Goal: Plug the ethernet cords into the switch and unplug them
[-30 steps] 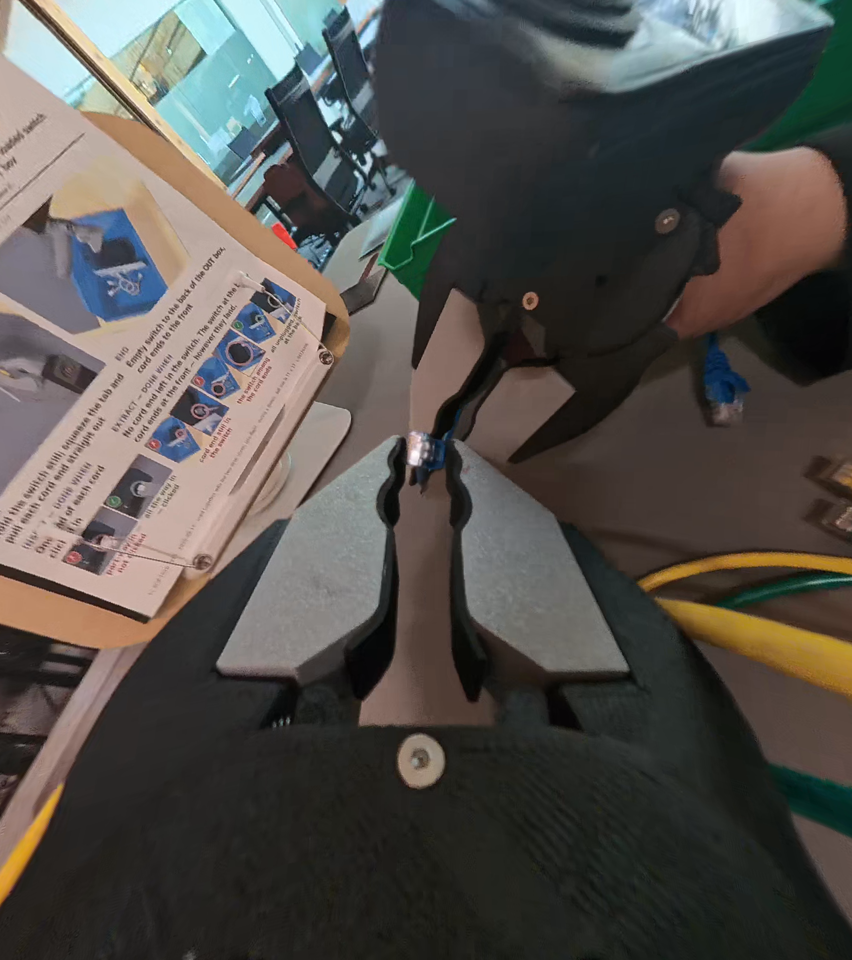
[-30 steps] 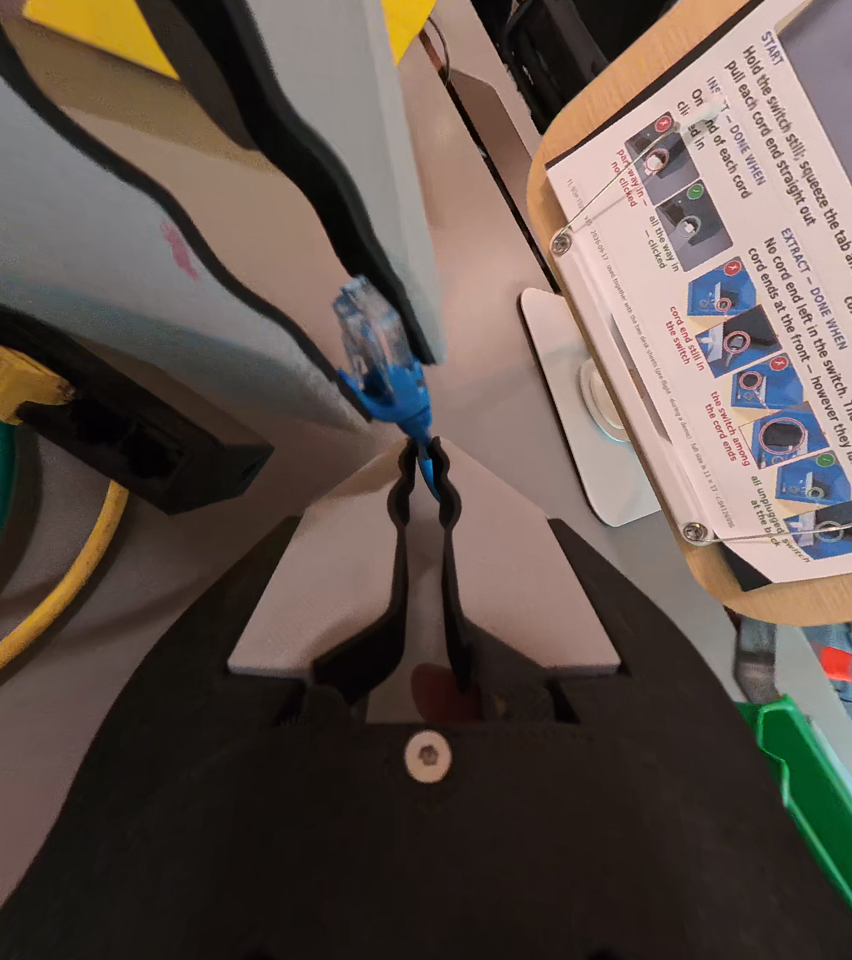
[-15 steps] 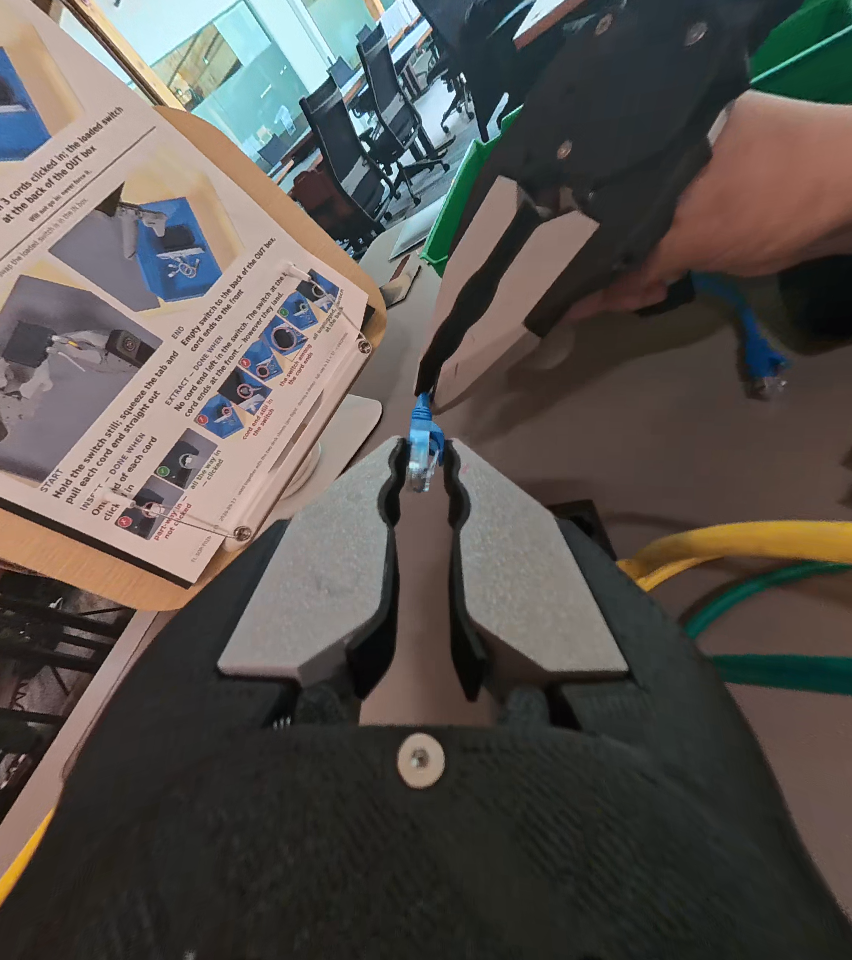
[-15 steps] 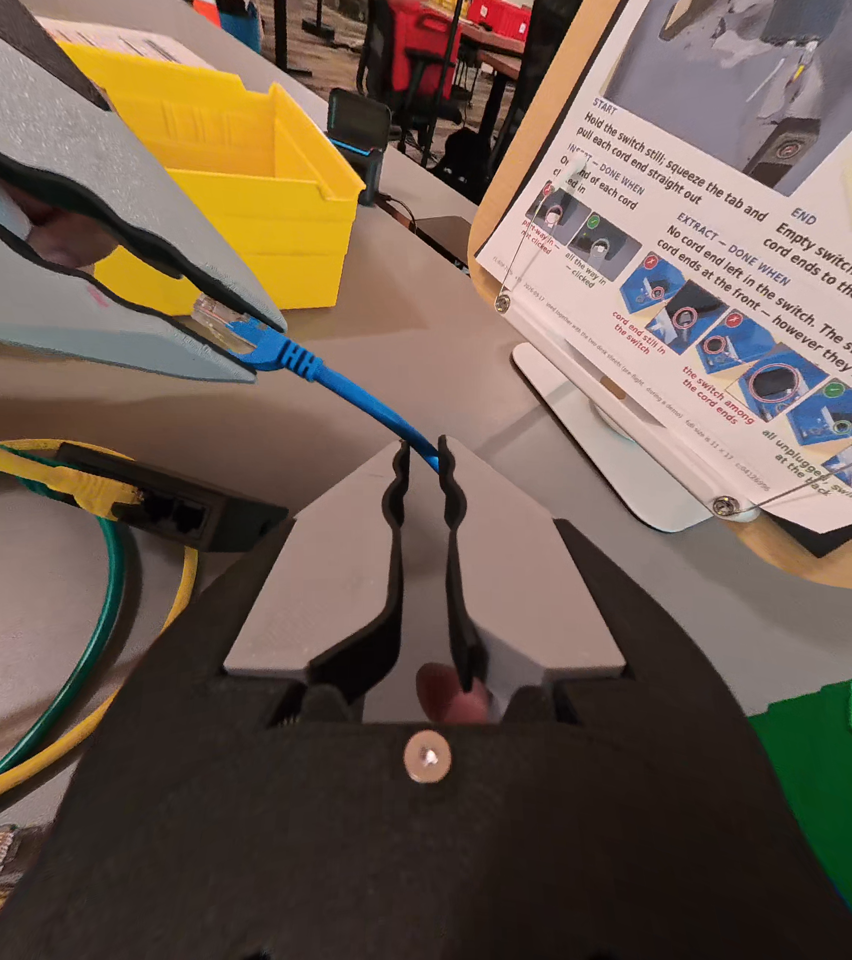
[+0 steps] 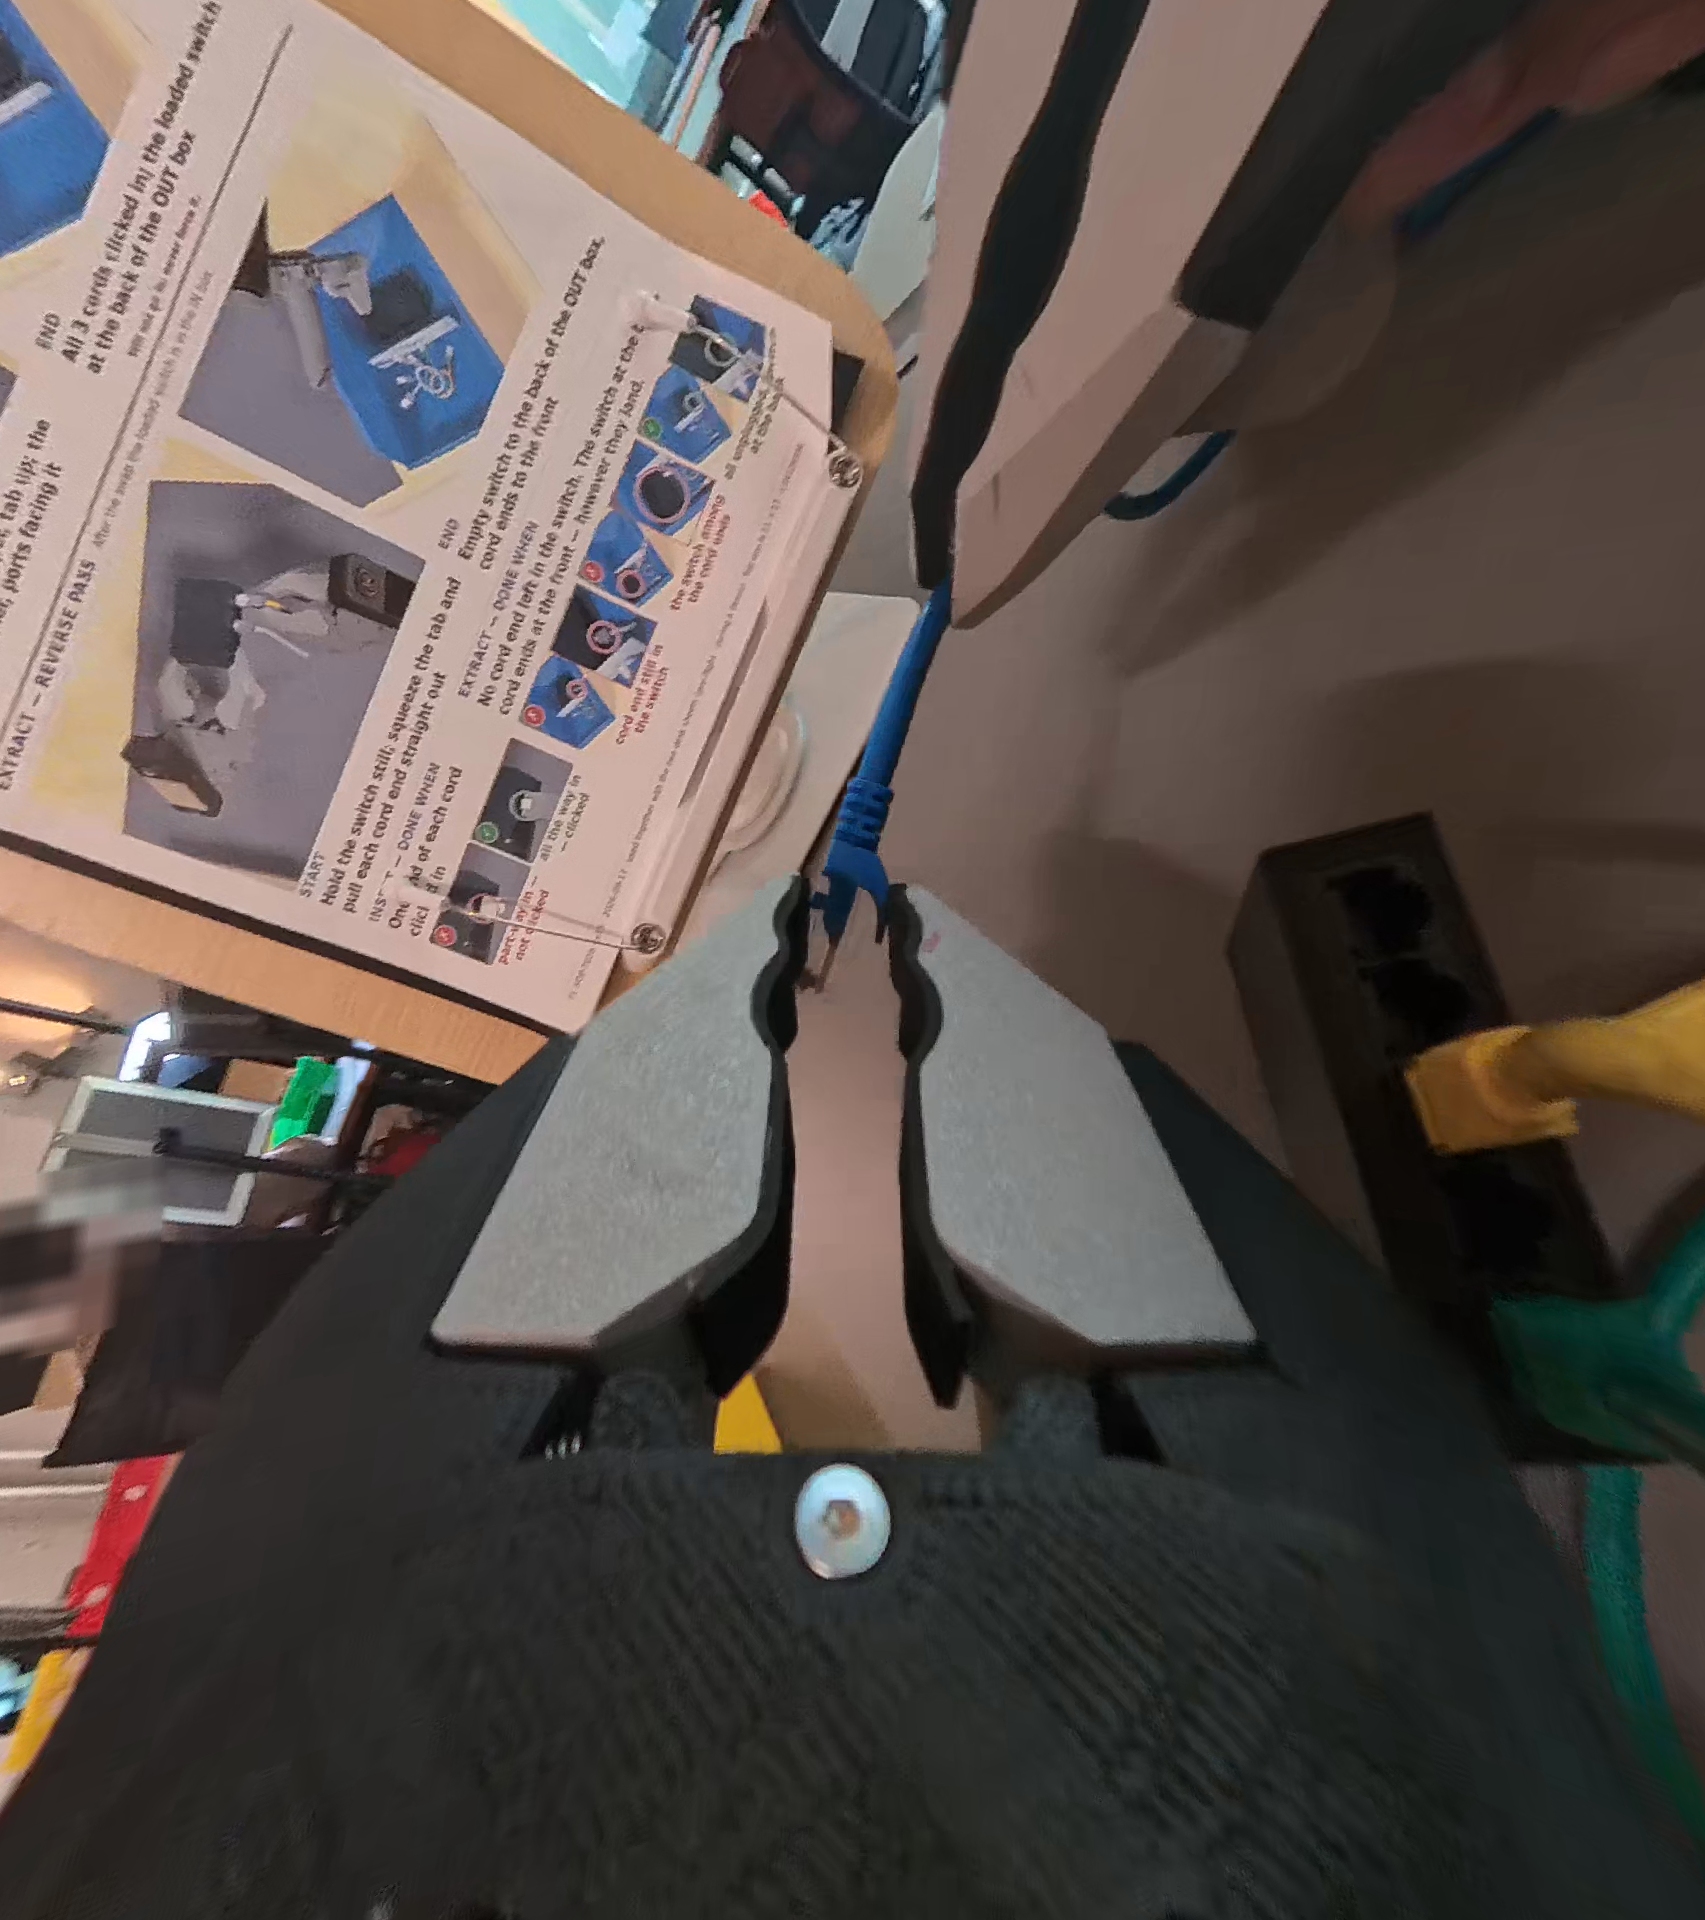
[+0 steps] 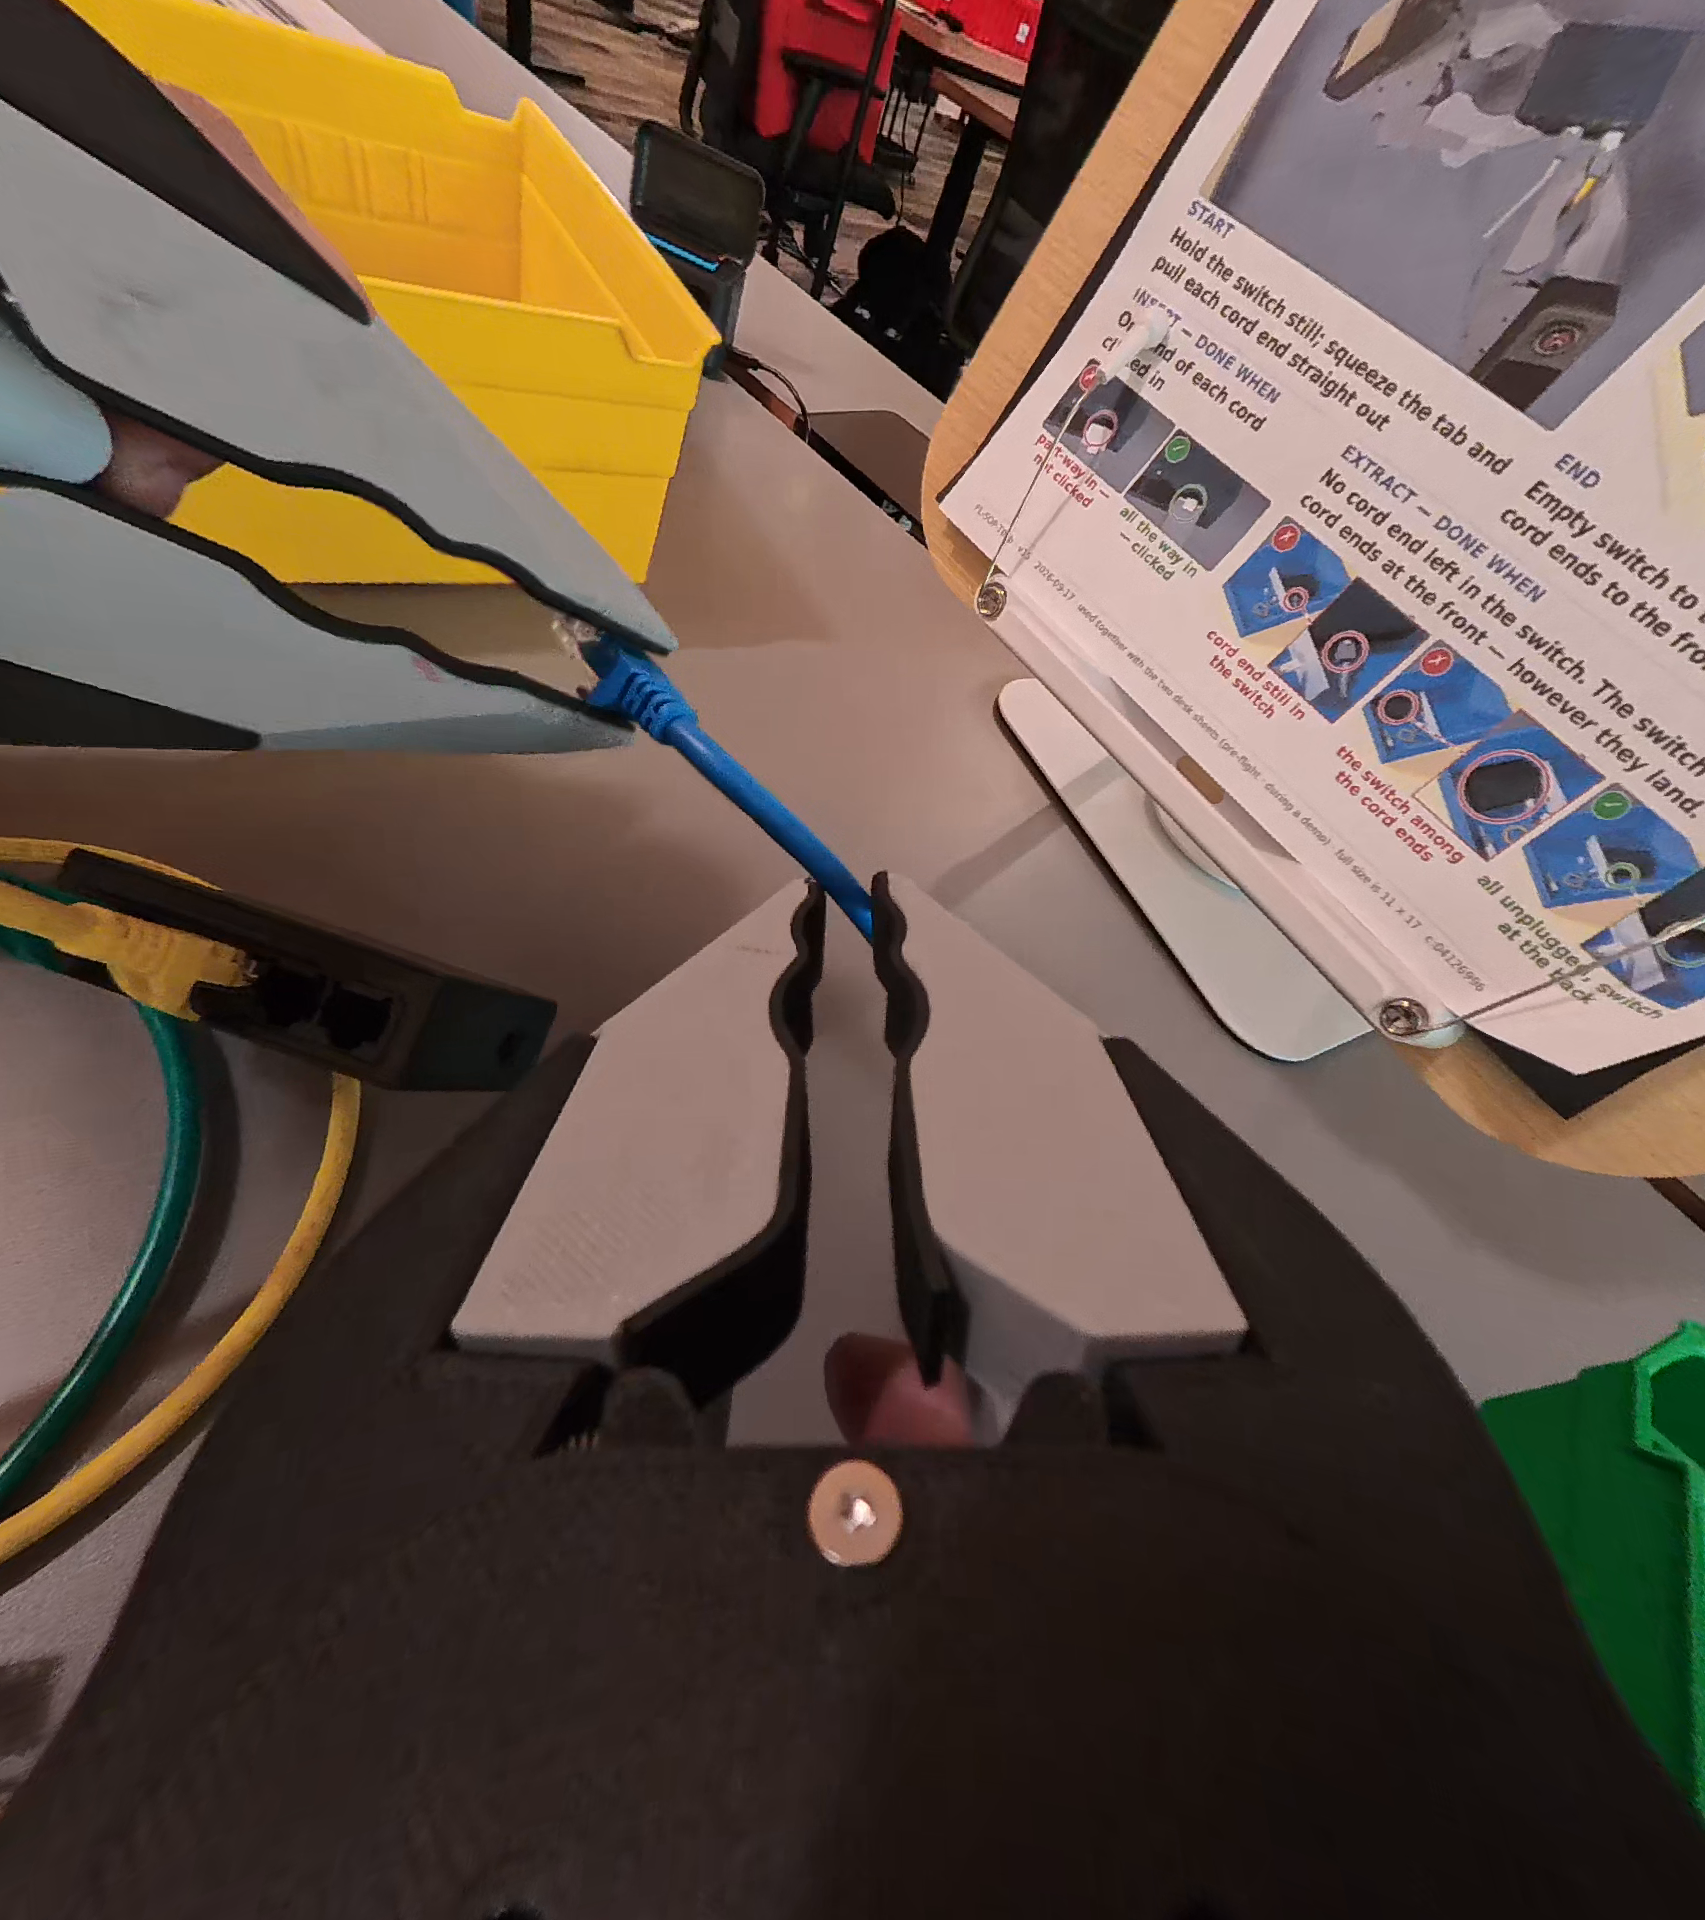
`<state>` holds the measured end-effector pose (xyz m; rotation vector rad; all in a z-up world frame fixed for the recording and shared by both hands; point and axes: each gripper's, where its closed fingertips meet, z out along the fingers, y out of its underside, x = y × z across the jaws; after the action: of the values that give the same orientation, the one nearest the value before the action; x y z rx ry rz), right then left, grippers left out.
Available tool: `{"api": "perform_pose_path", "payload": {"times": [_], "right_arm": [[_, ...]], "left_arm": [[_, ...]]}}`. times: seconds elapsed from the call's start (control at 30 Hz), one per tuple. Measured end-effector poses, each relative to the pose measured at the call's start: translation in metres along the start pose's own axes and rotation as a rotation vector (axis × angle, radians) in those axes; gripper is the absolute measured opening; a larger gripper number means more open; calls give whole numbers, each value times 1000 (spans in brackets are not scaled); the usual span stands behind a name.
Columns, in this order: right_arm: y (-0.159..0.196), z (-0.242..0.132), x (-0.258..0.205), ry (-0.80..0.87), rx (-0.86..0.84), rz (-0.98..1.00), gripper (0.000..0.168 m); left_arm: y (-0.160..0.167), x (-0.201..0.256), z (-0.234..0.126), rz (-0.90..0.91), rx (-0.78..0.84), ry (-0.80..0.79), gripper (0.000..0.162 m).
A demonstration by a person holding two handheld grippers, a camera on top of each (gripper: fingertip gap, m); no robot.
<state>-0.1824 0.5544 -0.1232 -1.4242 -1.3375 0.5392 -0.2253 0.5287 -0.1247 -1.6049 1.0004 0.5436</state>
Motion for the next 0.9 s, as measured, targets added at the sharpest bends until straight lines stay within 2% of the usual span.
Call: {"api": "perform_pose_path", "payload": {"times": [0.23,0.3,0.4,0.5,0.63,0.8,0.9], "right_arm": [[1,2,-4,77,-34,-147,4],[-1,2,-8,48,-20,-135,0],[-24,-9,-21,-52,114,-59,0],[-18,-9,-14,-60,93,1,0],[-19,-6,-38,-294,111,196,6],[-20,-3,-58,-554,108,520,25],[-27,-7,-57,-710,158,753,30]], "left_arm": [[9,-2,4,15,-39,-26,13],[12,0,6,34,-51,-26,14],[15,6,12,91,-78,-32,14],[5,5,10,-40,-20,14,13],[1,-15,4,-2,22,-100,13],[-25,-23,-7,95,130,-207,13],[-41,-29,-17,97,205,-254,12]]}}
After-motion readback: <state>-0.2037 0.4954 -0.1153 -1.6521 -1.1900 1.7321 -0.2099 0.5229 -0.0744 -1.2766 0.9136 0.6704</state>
